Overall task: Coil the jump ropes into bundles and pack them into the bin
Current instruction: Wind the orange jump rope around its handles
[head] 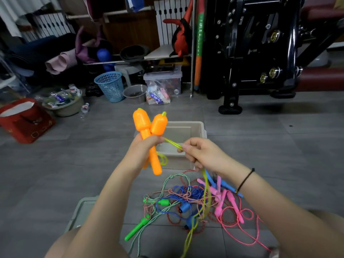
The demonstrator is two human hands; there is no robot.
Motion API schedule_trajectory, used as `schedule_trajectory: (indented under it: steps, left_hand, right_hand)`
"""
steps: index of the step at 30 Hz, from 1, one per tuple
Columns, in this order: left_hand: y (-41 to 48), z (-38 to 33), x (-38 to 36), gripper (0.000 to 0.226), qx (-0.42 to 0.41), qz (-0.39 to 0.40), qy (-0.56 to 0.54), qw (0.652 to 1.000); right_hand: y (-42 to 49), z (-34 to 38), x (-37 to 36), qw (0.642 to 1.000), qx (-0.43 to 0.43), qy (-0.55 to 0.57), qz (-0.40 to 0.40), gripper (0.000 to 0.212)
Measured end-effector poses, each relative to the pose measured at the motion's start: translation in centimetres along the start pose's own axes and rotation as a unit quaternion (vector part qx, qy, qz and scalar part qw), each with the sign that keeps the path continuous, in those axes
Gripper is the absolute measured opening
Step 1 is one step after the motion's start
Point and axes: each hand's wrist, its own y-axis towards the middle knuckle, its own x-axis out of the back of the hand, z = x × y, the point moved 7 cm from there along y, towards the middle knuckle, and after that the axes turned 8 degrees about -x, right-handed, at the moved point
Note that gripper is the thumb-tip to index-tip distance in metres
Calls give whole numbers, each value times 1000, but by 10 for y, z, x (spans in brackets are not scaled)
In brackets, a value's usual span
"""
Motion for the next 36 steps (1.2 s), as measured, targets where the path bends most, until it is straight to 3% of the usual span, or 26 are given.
schedule_trajectory:
  steps: [5,8,10,13,16,20,22,24,26,28,30,33,36]
  left_hand:
    - [-1,-21,45,13,-25,-118,88,989]
    - [-1,-28,76,13,-25,-160,108,981]
    - [-3,-30,83,13,-19,-159,126,979]
    - [-6,-25,71,9,-10,-97,177,979]
    - [-7,-15,66,20,7,-60,235,970]
    - [-7,-8,57,44,2,-31,405,914]
    - [-12,-5,31,44,-10,30,350,936]
    - [-21,1,-7,40,34,128,163,978]
    - [-27,12,-40,41,60,207,36,976]
    - [-25,16,-60,51,71,219,-27,973]
    - [-20,16,-68,60,91,224,-35,970]
    - [-16,12,-73,24,100,259,24,960]
    - [-3,12,-64,14,50,223,153,961]
  right_hand:
    - [-8,0,15,992,-16,-121,28,33]
    - [-12,5,23,989,23,-142,22,29]
    - [-13,6,26,981,64,-184,5,19]
    - [-16,2,29,965,89,-239,-54,20]
    - [-23,-2,34,986,79,-135,-53,32]
    - [-24,-8,32,999,34,-16,-10,33]
    - [-24,-11,23,999,34,-28,12,32]
    - [-24,-11,12,997,38,-57,27,30]
    - [-22,-10,3,998,38,-41,35,31]
    - [-20,-10,2,999,27,7,38,33]
    - [-20,-7,11,1000,22,-9,14,34]
    - [-20,-5,22,989,21,-143,-2,35]
    - [-21,-12,22,978,8,-208,20,36]
